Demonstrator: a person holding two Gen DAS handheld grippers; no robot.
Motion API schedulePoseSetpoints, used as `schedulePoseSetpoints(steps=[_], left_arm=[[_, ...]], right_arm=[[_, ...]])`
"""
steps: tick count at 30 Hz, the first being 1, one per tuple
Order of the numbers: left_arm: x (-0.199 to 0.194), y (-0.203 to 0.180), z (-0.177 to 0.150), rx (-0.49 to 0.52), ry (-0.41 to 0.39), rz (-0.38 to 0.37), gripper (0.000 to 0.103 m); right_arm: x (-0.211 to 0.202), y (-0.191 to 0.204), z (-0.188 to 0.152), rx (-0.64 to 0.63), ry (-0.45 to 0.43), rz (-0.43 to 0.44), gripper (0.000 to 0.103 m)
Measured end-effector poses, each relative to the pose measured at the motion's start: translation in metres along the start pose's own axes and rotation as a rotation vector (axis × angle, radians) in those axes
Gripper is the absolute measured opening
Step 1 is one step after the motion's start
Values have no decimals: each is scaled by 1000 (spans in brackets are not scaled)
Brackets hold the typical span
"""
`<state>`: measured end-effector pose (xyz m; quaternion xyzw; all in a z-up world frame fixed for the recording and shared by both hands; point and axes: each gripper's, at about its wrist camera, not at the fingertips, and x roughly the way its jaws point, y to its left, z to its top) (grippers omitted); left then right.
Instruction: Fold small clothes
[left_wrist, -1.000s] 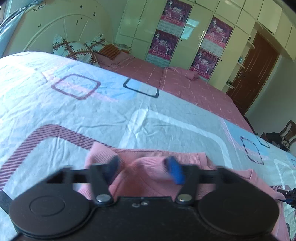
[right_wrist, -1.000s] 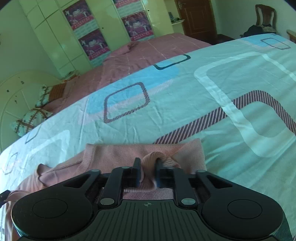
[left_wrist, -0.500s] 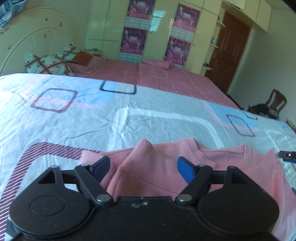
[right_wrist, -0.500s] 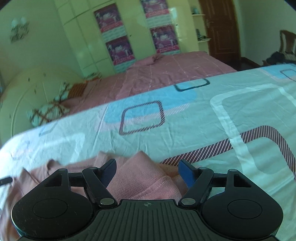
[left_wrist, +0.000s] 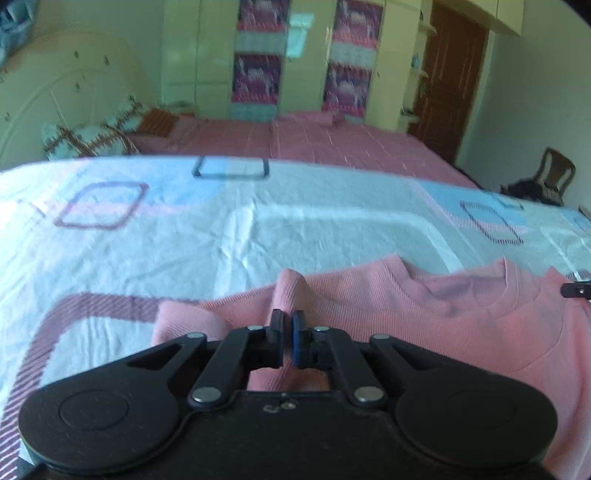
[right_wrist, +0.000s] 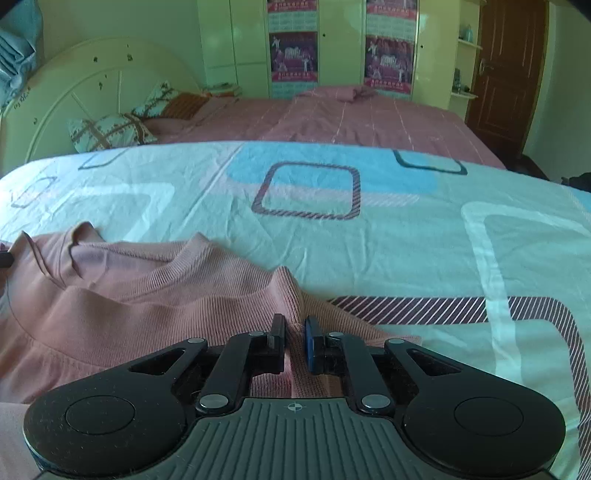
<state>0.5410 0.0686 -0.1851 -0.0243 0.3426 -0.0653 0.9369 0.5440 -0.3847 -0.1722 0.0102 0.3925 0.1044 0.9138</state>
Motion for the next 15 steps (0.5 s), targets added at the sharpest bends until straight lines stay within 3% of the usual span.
schedulePoseSetpoints(steps=[3,5,9,12,13,14,15], left_arm=[[-18,12,0,-106,-104,47,3],[-22,15,-2,-135,-136,118,0],[-7,31,-10,-204,-60,189,0],[-12,34,-11,-207,-43,122,0],[-14,34,-10,-203,-38,91,3],[-17,33,-10,-202,-29,67,18],[-19,33,-9,-210,-24,48,27]], right_arm=[[-21,-17,0,145,-114,-9,8],[-27,-29,-3,249,-148,-22,8],[-14,-35,-15,290,-107,-102,8],[-4,-28,-20,262,-75,-119,8],[-5,-26,-20,264,-78,-115,8],[-6,-28,-18,279,-80,-99,9],[-9,-32,-17,300,-78,-83,20]])
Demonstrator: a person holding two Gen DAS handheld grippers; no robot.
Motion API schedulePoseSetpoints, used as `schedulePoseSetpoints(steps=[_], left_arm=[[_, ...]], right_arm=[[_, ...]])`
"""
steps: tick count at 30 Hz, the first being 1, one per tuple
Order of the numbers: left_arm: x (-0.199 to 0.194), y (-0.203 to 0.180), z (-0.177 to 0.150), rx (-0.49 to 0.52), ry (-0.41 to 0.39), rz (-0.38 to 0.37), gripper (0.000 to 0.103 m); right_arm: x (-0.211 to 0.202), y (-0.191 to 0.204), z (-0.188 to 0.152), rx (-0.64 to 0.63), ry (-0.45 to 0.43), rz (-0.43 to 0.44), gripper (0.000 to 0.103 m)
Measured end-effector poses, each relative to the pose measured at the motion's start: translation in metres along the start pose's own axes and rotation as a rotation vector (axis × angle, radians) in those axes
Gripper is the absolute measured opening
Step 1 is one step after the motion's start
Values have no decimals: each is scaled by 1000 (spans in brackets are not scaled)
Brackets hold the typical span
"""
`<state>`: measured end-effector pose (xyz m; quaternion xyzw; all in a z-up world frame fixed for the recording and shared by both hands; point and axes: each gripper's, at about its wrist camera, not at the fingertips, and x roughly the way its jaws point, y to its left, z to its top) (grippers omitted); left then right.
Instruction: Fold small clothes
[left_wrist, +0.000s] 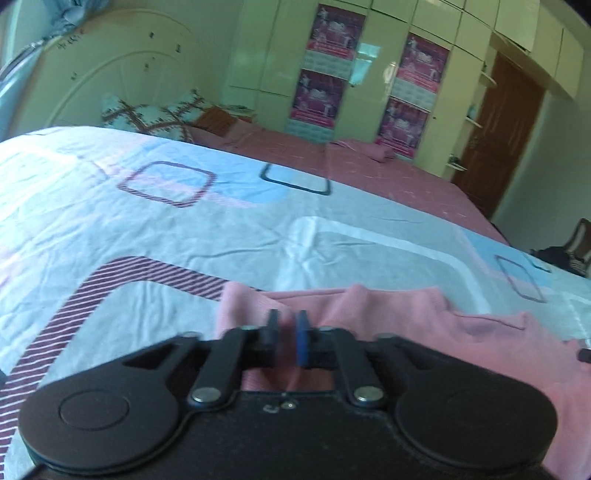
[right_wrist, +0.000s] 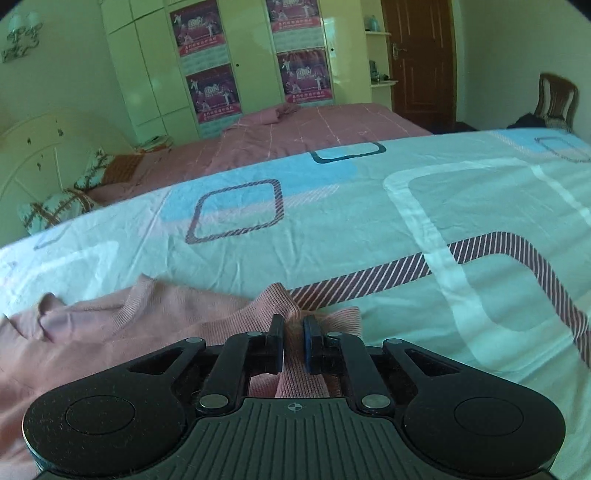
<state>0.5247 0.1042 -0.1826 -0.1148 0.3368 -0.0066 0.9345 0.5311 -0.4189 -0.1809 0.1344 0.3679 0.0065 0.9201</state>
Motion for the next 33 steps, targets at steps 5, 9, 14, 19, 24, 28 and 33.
schedulePoseSetpoints(steps=[5,9,14,19,24,28,33], left_arm=[[-1,-14,9,43,-12,-53,69],[25,-36,7,131,81,-85,58],[46,-42,-2,179,132,-50,18],[22,-38,-2,186,4,-2,7],[5,-21,1,71,-126,80,6],[29,-28,-11,115,-23,121,6],[28,-26,-14,142,-13,125,11]], right_arm=[[-12,-5,6,17,-14,50,59],[-8,4,3,-41,14,44,58],[-3,7,-3,-76,44,34,58],[0,19,-6,-144,59,24,16],[-13,25,1,-150,-20,49,9],[6,34,-7,-208,-19,-61,8],[18,34,-17,-211,-22,-89,9]])
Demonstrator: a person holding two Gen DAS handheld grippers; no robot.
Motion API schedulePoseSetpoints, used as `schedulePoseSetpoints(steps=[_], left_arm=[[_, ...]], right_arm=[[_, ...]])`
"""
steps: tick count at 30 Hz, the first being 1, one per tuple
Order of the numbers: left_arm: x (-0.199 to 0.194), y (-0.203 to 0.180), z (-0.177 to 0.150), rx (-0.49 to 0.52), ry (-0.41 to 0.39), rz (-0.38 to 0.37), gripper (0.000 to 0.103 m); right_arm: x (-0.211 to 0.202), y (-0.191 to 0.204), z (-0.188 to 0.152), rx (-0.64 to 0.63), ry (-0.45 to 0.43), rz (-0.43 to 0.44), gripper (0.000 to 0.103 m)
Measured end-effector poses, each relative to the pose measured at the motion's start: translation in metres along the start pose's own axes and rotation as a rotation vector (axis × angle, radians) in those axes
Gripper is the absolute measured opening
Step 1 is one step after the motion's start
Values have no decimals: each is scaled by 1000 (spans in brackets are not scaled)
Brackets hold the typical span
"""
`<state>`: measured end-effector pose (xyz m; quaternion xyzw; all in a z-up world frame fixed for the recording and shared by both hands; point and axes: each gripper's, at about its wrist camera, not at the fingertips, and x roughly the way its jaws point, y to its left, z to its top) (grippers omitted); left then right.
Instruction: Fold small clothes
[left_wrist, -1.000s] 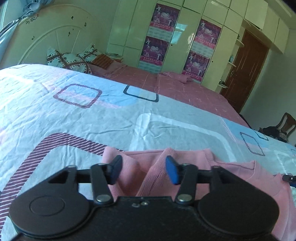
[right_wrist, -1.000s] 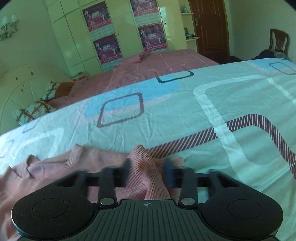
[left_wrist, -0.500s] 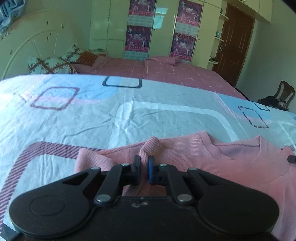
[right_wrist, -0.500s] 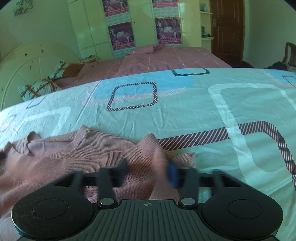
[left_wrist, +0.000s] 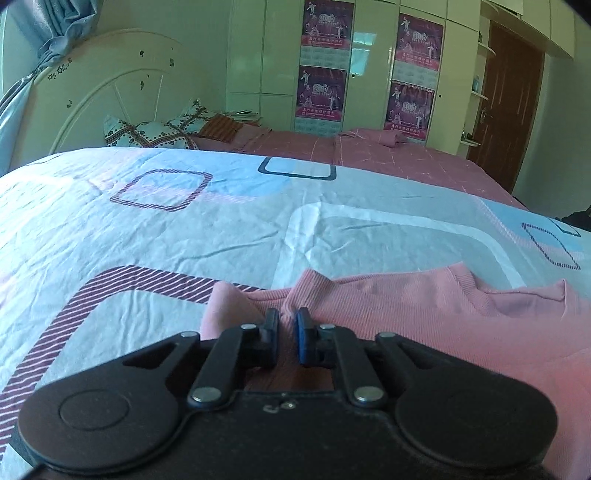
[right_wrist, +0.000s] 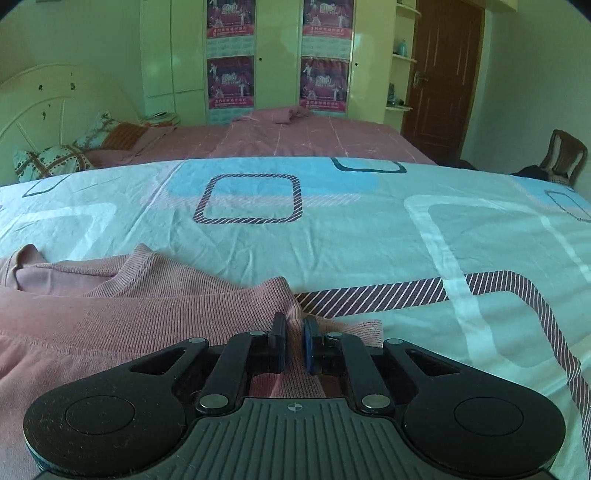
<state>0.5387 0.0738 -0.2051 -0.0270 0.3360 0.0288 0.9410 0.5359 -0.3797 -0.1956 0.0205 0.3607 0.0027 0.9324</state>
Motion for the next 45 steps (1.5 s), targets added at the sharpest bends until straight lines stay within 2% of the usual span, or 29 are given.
schedulePoseSetpoints(steps=[2,3,4,5,6,7,9,12,16,21,24,28,32,34,36,41,43,45], left_arm=[[-5,-2,0,30,-7,10,23],[-8,-2,0,34,-12,12,25],[-10,-2,0,36,-14,12,34],[-14,-2,1,35,-18,16,50],[-19,-1,1,32,-28,22,58],[-25,-1,2,29,-44,24,65],[-39,-3,3,36,-62,18,66],[-55,-11,6,31,-43,-25,66],[-70,-35,6,62,-5,-85,66],[-78,-68,-6,101,66,-161,67],[-76,-81,-19,110,100,-175,68],[-63,-83,-37,145,148,-142,69],[-58,-69,-45,114,145,-137,76],[-63,-64,-44,117,146,-134,75],[-72,-59,-46,125,134,-97,74],[-87,-25,-60,77,132,-35,76],[-90,-12,-66,45,122,-43,76],[-94,-13,-66,61,124,-35,76]], right_arm=[[-4,-1,1,6,-4,18,11],[-6,-3,2,14,-4,29,25],[-12,-5,3,35,-8,36,36],[-17,-6,4,49,-20,40,57],[-26,-4,6,55,-44,41,62],[-33,-2,8,52,-60,50,62],[-45,2,10,57,-68,82,62],[-63,18,12,57,-66,140,62],[-74,52,5,18,-44,215,62],[-80,91,-5,-16,-17,263,62],[-82,110,-13,-48,-7,278,62],[-76,124,-28,-124,16,238,62],[-66,112,-45,-154,46,168,62],[-64,98,-50,-127,53,165,62],[-70,89,-53,-111,45,145,62],[-83,59,-69,-85,43,98,62],[-89,45,-75,-48,40,92,62],[-87,39,-81,-54,56,48,62]])
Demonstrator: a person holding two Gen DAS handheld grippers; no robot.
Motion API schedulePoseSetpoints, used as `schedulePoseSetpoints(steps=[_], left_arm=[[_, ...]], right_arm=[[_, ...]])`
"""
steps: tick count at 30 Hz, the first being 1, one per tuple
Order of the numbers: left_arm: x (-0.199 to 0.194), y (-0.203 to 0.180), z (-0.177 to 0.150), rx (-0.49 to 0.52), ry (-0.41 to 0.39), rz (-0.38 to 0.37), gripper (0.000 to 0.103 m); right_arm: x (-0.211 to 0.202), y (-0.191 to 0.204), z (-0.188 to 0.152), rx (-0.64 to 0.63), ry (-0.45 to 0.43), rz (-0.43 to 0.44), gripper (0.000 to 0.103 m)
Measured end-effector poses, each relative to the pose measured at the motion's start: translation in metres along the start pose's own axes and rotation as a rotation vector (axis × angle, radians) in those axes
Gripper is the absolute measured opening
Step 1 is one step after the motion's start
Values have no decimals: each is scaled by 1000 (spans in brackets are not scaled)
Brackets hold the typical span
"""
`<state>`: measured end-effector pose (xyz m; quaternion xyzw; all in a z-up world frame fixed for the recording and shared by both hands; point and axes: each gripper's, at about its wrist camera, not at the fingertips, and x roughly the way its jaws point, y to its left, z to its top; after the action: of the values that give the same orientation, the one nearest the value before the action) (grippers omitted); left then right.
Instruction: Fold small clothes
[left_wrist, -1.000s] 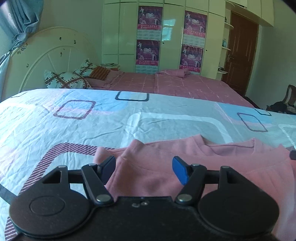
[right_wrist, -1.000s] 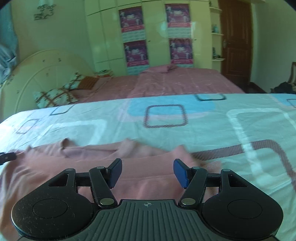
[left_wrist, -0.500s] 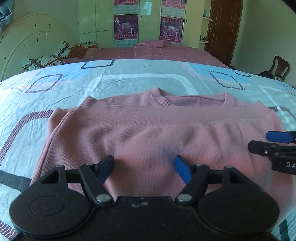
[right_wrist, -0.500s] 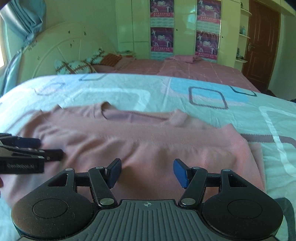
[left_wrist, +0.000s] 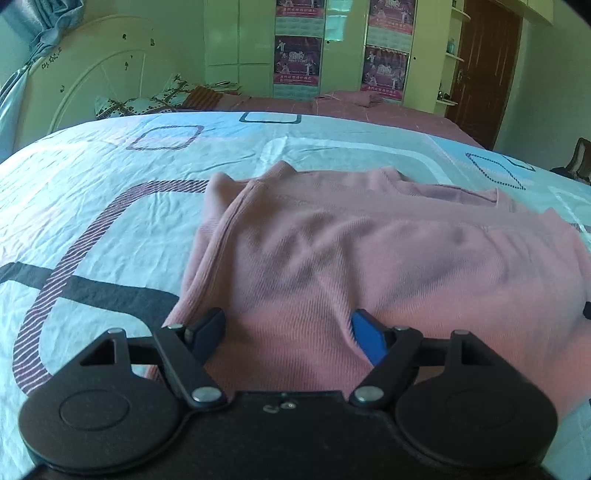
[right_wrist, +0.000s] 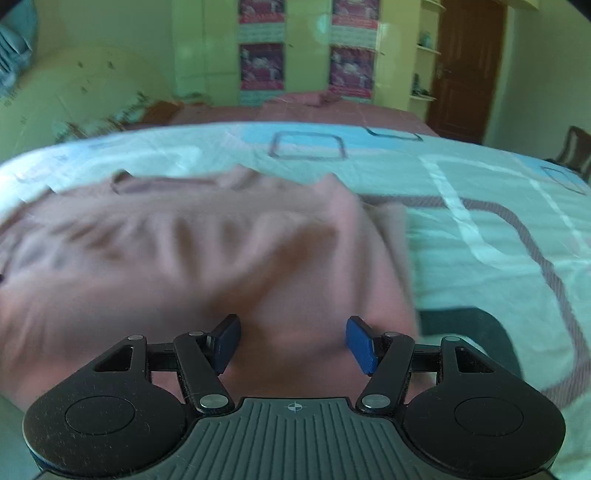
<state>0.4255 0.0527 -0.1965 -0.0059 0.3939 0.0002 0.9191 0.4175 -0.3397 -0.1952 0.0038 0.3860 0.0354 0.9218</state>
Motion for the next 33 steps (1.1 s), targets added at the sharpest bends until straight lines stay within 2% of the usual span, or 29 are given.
schedulePoseSetpoints(steps=[3,6,8,11,14,22,30,33], left_arm=[[-8,-2,5,-29,19,3,73],[-18,-2,-2,-47,22,-9,77],[-16,-2,-11,-9,34,2,77],[-19,-3,-16,46,30,0,77],[-24,1,-14,33,55,-17,78],[-40,12,-16,-67,150,-96,89],[-51,42,-34,-317,232,-217,91],[-48,51,-42,-423,204,-255,92]], right_arm=[[-9,2,4,8,4,-2,62],[-25,15,5,-7,-17,25,62],[-19,25,-5,-42,30,12,62],[-19,27,-16,-56,28,-21,62],[-27,26,-11,-20,51,-45,62],[-48,85,16,-45,-17,69,62],[-46,133,27,-69,-35,128,62],[-40,138,27,-44,-23,127,62]])
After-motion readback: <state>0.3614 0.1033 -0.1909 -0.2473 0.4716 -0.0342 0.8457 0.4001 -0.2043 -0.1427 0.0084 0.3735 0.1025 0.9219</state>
